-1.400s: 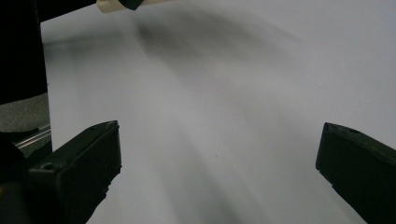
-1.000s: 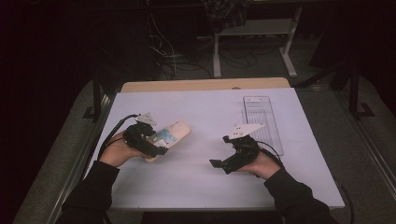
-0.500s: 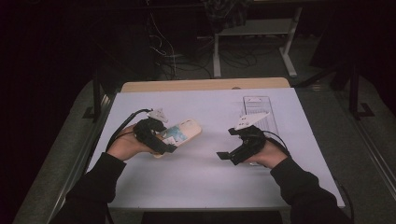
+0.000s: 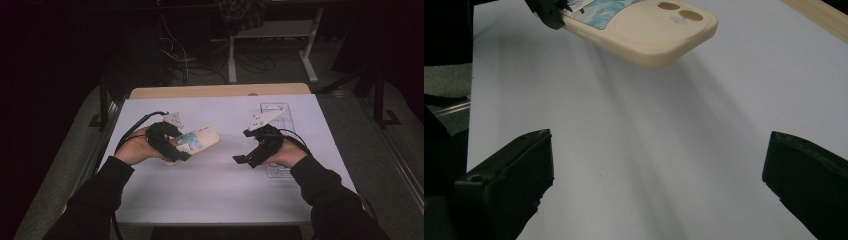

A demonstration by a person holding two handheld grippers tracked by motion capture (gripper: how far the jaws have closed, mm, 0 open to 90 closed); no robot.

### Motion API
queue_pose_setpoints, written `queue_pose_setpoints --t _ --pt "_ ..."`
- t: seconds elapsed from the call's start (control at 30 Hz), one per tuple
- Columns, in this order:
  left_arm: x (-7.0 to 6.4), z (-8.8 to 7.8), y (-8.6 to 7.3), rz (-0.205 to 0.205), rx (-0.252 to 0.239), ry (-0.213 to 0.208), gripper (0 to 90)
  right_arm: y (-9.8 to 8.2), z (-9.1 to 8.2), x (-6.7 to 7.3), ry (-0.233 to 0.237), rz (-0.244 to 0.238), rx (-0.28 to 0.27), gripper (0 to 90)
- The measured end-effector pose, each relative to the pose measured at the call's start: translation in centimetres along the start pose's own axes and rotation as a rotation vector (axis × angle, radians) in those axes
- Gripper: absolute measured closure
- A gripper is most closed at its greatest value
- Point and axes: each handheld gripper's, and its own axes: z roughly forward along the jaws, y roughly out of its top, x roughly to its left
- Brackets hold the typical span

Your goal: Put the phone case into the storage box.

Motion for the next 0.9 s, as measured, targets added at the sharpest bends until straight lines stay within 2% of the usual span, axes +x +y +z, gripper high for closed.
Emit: queue_pose_setpoints --t 0.1,0.17,0.3,0.33,0.47,0.5,0.57,0.67,0.9 --pt "0.0 0.1 0.2 0.019 0.009 -0.012 11.1 0.4 0.3 -0.3 0.014 -0.015 0.000 0.0" --pt "0.0 0.1 0.3 0.034 0.013 -0.017 11.1 0.7 0.4 -0.2 0.031 0.000 0.004 0.0" --pt "-0.1 0.3 0.5 0.076 0.011 -0.044 11.1 1.1 0.8 -0.4 0.043 -0.039 0.018 0.0" --pt "-0.1 0.4 0.5 0.086 0.014 -0.051 11.1 1.3 0.9 -0.3 0.053 -0.031 0.023 0.0" --pt "-0.5 0.6 0.6 0.125 0.012 -0.096 11.1 1.7 1.2 -0.5 0.072 -0.057 0.029 0.0" --pt "-0.7 0.7 0.7 0.135 0.019 -0.099 11.1 1.8 1.3 -0.4 0.085 -0.040 0.027 0.0" --pt "-0.9 1.0 0.7 0.148 0.029 -0.103 11.1 1.9 1.4 -0.6 0.084 -0.078 0.032 0.0" --pt "-1.1 1.2 0.8 0.164 0.038 -0.118 11.0 2.2 1.5 -0.5 0.101 -0.071 0.040 0.0" --pt "-1.4 1.4 1.0 0.217 0.037 -0.133 11.0 2.6 1.9 -0.6 0.142 -0.091 0.033 0.0"
